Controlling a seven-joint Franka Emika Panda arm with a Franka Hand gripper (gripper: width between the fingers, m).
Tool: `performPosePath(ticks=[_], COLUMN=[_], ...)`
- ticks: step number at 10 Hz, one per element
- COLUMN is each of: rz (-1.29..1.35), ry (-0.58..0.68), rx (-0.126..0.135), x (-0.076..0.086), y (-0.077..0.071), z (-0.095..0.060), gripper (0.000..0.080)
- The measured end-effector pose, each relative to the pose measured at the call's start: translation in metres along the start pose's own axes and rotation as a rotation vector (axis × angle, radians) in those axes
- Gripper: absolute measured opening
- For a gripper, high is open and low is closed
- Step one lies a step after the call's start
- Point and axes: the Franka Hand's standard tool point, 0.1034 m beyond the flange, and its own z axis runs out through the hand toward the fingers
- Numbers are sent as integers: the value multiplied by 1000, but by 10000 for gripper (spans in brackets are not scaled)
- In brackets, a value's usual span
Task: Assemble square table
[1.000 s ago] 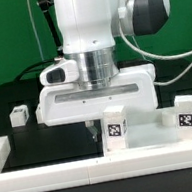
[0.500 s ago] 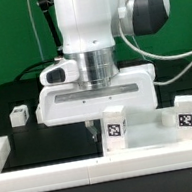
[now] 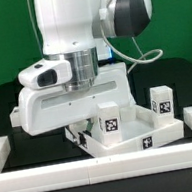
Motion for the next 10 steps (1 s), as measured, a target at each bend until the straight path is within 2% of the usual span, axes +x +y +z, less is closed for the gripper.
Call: performPosePath(ticks=[2, 3, 4, 5, 6, 7, 9, 10], rz=[-118, -338, -558, -596, -638, -764, -1111, -1172], ry=[-8, -15, -18, -8, -18, -32, -17, -9], rx=[-8, -30, -50, -64, -68, -77, -134, -165], x=[0, 9, 23, 19, 16, 18, 38, 36], y=[1, -4, -18, -10, -6, -7, -22, -15], z=[0, -2, -2, -1, -1, -1, -1, -2], gripper=[60, 60, 60, 62, 62, 64, 64, 68])
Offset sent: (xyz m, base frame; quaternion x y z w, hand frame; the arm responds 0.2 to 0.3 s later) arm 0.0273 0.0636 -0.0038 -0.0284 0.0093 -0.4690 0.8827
